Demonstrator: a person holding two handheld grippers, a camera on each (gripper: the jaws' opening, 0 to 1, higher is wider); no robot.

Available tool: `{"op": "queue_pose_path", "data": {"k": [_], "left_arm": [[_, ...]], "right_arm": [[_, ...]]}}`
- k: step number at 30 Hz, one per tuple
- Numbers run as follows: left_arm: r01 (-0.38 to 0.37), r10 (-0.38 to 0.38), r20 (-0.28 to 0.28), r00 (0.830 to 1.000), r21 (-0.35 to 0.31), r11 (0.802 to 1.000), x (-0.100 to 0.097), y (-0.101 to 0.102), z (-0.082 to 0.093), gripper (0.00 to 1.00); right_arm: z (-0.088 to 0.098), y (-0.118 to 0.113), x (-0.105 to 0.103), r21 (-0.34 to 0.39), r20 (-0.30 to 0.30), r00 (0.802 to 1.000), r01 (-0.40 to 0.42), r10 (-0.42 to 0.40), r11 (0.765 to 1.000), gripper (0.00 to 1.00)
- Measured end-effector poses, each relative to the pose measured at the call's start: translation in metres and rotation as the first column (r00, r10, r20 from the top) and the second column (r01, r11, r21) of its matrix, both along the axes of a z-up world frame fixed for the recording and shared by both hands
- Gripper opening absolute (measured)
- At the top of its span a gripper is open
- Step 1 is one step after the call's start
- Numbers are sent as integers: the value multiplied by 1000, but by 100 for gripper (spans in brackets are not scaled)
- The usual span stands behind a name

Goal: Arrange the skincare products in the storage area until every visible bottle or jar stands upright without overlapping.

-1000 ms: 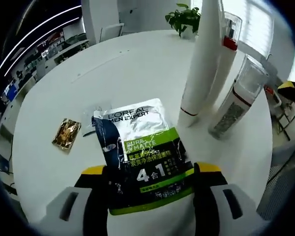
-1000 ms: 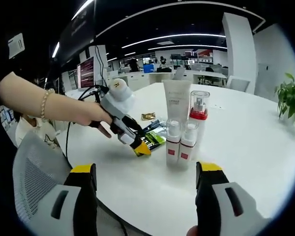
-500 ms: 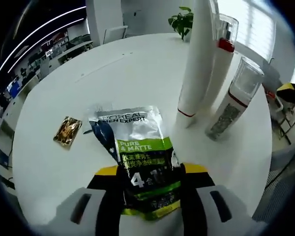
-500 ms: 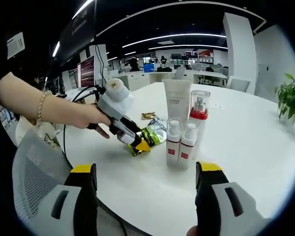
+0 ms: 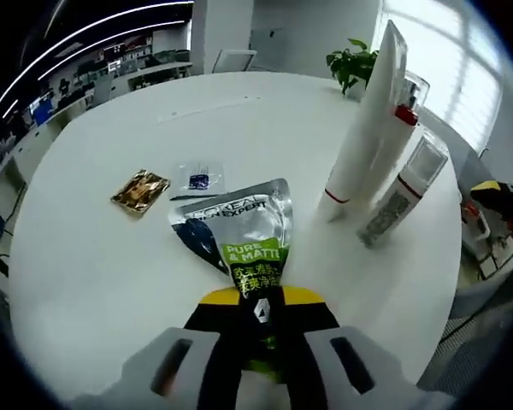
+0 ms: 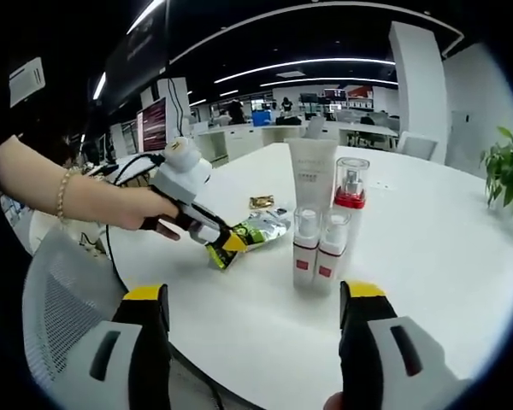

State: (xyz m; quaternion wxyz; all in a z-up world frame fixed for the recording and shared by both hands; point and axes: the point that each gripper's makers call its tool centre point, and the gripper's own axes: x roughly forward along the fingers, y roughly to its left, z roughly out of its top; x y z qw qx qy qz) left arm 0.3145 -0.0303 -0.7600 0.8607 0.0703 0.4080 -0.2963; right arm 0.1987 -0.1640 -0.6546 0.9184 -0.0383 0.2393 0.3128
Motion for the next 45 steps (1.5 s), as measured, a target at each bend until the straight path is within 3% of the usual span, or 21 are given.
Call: {"op": "queue_pose_path", "data": {"k": [5,7,9,13,18,25,26,27,28,30,33,39,42,45], "left_arm": [[-26,26,-4,1000,-71,997,-14,6,11,8],[21,-22,-11,1000,-127,992,-31,-1,18,8],[-26,25,-5,1000,-156,987,-41,2,31,9],[-32,34,8,999,-208,978,-47,2,46,9],[-4,15,46,999,-216,976,-62,-3,62,9],[31,-10,78,997,-267,963,-80,-12,88,10],[42,-17,93,996,-277,960,-83,-14,94,10],[50,-22,100,995,-280,959,-88,-16,100,10],[63,-32,115,993,-283,957,-92,-17,106,10],[81,-43,134,990,-291,953,-96,-18,113,10],[115,-64,171,983,-309,944,-109,-24,130,10],[161,-90,211,973,-351,922,-126,-33,151,11],[173,-96,227,969,-352,920,-131,-36,158,11],[194,-113,243,963,-343,919,-137,-40,163,11]], "right_arm": [[2,2,0,8,12,1000,-14,14,1000,73],[7,3,1,30,31,999,-11,10,1000,71],[11,3,2,59,38,999,-5,3,998,68],[12,5,2,72,35,999,-12,9,997,67],[14,9,0,77,42,999,-32,29,996,65],[29,18,-1,160,49,998,-49,41,986,57],[37,23,0,223,39,999,-29,21,974,56],[39,24,1,239,39,999,-25,16,971,56],[45,29,3,307,35,999,-10,-1,952,56],[49,35,4,363,19,1000,4,-11,932,55],[50,46,8,382,19,1000,7,-16,924,53],[63,59,16,483,5,997,60,-71,873,49],[68,59,20,534,-18,994,101,-107,839,48],[74,59,23,561,-23,992,118,-127,820,44]]}}
